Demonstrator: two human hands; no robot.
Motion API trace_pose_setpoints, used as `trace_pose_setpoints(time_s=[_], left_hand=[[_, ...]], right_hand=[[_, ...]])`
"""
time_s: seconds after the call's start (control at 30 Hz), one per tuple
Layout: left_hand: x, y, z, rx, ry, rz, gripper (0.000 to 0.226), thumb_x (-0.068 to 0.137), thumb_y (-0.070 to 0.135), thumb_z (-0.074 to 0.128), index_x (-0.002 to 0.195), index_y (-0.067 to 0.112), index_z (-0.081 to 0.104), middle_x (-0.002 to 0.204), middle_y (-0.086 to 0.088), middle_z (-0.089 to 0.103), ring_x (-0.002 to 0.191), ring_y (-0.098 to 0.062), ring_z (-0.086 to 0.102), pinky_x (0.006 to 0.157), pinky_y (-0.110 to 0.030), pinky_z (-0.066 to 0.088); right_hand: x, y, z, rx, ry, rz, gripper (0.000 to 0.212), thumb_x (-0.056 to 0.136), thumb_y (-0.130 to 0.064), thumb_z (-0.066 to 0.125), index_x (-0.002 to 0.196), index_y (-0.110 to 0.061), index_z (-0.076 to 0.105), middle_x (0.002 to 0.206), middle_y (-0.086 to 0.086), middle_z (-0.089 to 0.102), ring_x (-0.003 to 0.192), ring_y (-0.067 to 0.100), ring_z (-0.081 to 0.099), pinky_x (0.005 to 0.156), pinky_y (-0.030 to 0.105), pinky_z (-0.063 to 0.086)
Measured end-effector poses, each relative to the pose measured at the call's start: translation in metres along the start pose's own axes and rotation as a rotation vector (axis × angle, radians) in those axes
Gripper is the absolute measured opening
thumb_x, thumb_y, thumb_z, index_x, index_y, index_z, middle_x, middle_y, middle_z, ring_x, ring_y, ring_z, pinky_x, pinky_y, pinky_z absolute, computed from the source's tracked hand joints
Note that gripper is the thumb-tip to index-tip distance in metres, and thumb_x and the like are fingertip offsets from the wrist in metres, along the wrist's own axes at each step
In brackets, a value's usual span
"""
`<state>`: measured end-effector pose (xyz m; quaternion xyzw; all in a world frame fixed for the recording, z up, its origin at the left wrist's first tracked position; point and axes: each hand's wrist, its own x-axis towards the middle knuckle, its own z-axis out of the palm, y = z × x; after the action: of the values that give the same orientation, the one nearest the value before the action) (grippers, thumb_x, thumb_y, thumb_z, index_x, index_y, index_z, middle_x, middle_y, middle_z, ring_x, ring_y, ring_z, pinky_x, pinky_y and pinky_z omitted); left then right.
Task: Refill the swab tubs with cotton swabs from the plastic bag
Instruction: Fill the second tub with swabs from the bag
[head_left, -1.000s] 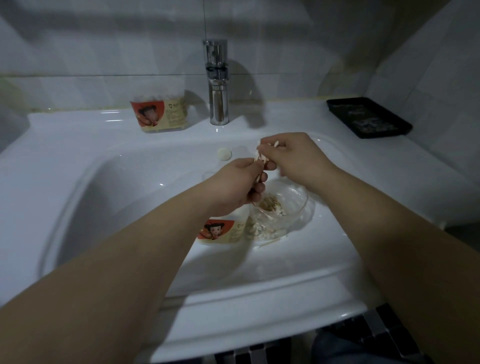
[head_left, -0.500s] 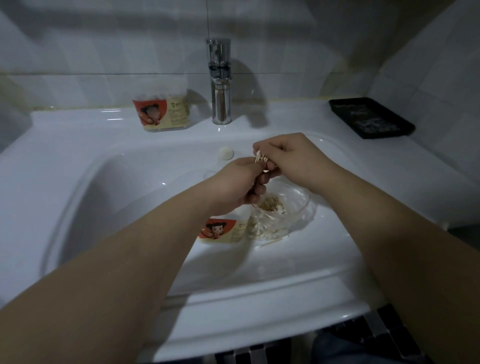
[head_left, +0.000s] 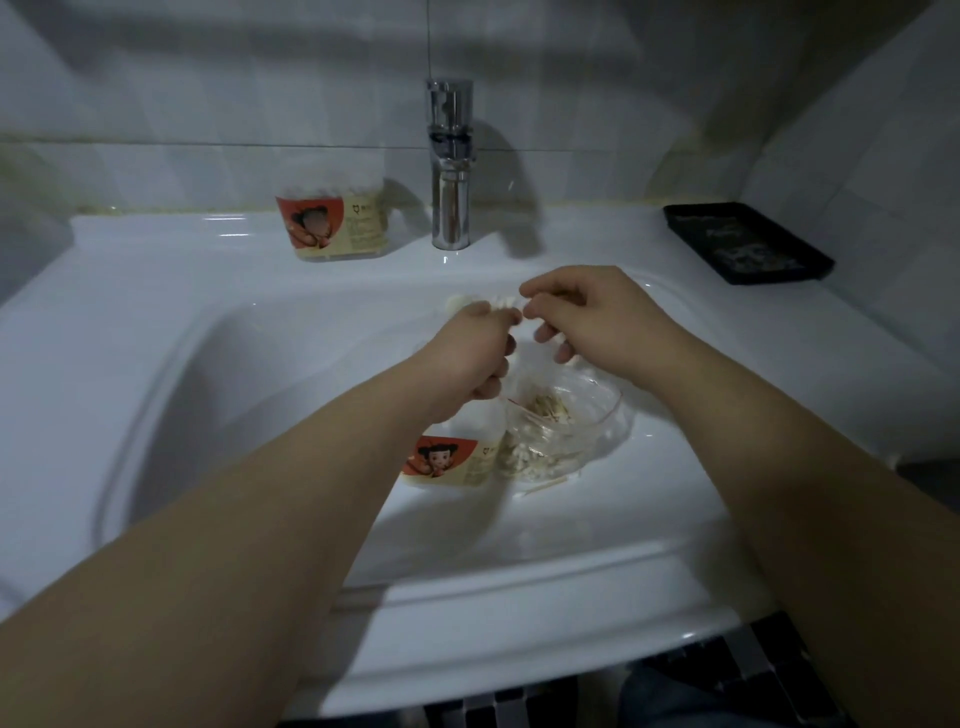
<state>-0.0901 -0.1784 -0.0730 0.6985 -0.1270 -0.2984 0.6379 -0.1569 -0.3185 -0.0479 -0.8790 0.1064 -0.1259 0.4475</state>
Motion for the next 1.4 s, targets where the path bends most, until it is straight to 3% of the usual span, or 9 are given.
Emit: trace_pose_setpoints(time_s=[0.1,0.33,0.5,0.67,0.77,0.93,1.07,1.17,1.4], left_hand=[[0.005,-0.001,-0.009,-0.005,0.124,-0.04,0.011,0.105,0.017,0.04,0.108,0.014,0.05,0.065,-0.001,0.034,0.039,-0.01,0.025,0.041,-0.019,0.018],[0.004,-0.003,-0.009,0.0,0.092,-0.091,0.008,0.104,0.015,0.041,0.103,0.016,0.05,0.064,0.001,0.033,0.042,-0.01,0.023,0.042,-0.019,0.017],[0.003,-0.004,-0.009,0.026,0.054,-0.105,0.008,0.104,0.016,0.042,0.105,0.016,0.05,0.063,0.002,0.032,0.042,-0.009,0.022,0.041,-0.019,0.017],[0.001,-0.003,-0.008,0.067,0.044,-0.115,0.014,0.103,0.018,0.044,0.113,0.016,0.053,0.064,0.003,0.036,0.042,-0.009,0.024,0.039,-0.019,0.021],[0.002,-0.005,-0.007,0.084,0.035,-0.133,0.021,0.103,0.019,0.044,0.122,0.017,0.054,0.061,0.004,0.036,0.039,-0.008,0.026,0.038,-0.019,0.022],[0.0,-0.006,-0.006,0.126,0.005,-0.122,0.02,0.103,0.02,0.044,0.12,0.017,0.054,0.061,0.004,0.036,0.042,-0.009,0.027,0.04,-0.021,0.023],[0.0,-0.007,-0.006,0.137,0.014,-0.122,0.015,0.103,0.021,0.044,0.111,0.02,0.056,0.068,0.002,0.041,0.046,-0.011,0.031,0.042,-0.022,0.026],[0.0,-0.006,-0.006,0.139,0.014,-0.11,0.012,0.104,0.021,0.044,0.108,0.019,0.056,0.072,0.0,0.043,0.05,-0.012,0.032,0.045,-0.023,0.027],[0.002,-0.007,-0.005,0.107,-0.013,-0.057,0.016,0.104,0.021,0.044,0.114,0.014,0.055,0.074,-0.002,0.053,0.056,-0.016,0.047,0.049,-0.025,0.04]], right_hand=[[-0.012,-0.01,-0.006,-0.036,-0.06,-0.01,0.014,0.094,-0.015,0.063,0.087,-0.017,0.075,0.072,0.002,0.073,0.06,0.013,0.068,0.055,0.03,0.052],[-0.039,-0.02,0.013,-0.432,-0.675,0.131,0.02,0.089,-0.003,0.057,0.088,-0.009,0.076,0.073,0.004,0.076,0.062,0.018,0.072,0.059,0.031,0.06],[-0.037,-0.009,0.031,-0.763,-0.742,0.067,0.032,0.083,-0.003,0.054,0.096,-0.022,0.077,0.073,0.0,0.073,0.066,0.015,0.073,0.07,0.031,0.063],[-0.039,-0.003,0.045,-1.027,-0.77,-0.149,0.031,0.092,-0.013,0.055,0.113,-0.021,0.076,0.11,-0.002,0.073,0.103,0.021,0.064,0.092,0.033,0.054],[-0.041,0.005,0.055,-1.13,-0.798,-0.19,0.015,0.091,-0.015,0.057,0.086,-0.017,0.071,0.087,0.002,0.068,0.088,0.025,0.064,0.084,0.037,0.057],[-0.04,0.011,0.06,-1.198,-0.775,-0.244,0.034,0.089,-0.009,0.062,0.06,-0.021,0.048,0.065,-0.001,0.054,0.071,0.024,0.06,0.074,0.036,0.057],[-0.039,0.01,0.057,-1.175,-0.812,-0.224,0.027,0.087,-0.013,0.062,0.062,-0.017,0.053,0.064,0.0,0.058,0.064,0.022,0.058,0.071,0.036,0.059],[-0.037,-0.003,0.04,-0.882,-0.823,-0.022,0.013,0.086,-0.016,0.063,0.076,-0.011,0.07,0.064,0.0,0.067,0.052,0.016,0.057,0.052,0.023,0.051],[-0.023,-0.007,-0.003,-0.219,-0.346,0.055,0.01,0.092,-0.016,0.069,0.084,-0.014,0.075,0.048,-0.007,0.059,0.043,0.006,0.051,0.048,0.021,0.043]])
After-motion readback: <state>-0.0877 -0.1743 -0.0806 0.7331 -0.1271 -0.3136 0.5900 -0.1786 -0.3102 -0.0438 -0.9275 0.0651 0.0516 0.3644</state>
